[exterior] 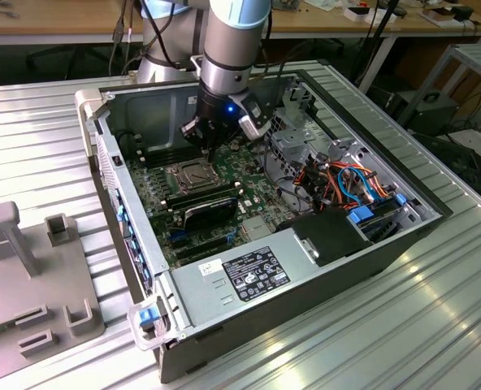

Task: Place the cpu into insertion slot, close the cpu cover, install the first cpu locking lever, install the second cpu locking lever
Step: 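Install the second cpu locking lever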

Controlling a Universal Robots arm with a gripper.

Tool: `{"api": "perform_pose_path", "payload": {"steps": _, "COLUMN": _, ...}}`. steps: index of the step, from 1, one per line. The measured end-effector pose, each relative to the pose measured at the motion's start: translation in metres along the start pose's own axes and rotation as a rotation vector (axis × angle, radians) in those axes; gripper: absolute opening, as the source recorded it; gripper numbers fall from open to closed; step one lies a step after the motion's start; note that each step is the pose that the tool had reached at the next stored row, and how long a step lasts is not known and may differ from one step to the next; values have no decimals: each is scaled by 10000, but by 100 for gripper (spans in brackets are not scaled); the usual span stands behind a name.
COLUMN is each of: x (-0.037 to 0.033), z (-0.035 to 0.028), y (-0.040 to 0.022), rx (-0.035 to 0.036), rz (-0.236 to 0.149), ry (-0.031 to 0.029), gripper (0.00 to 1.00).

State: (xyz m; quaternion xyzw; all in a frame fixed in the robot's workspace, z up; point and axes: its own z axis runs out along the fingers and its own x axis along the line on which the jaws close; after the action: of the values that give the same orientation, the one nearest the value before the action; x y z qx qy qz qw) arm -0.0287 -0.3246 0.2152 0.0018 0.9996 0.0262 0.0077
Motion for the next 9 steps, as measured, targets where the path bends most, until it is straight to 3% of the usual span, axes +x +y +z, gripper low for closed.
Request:
{"api": "perform_pose_path", "payload": {"steps": 7, "x": -9, "z": -12, "y": -226, "rx": 15, "rz": -1, "ry": 0, "gripper": 11}}
{"api": "perform_pose_path", "payload": {"steps": 9, "x": -9, "z": -13, "y": -258, "rx": 18, "rz": -1, "ry": -1, "gripper": 11}}
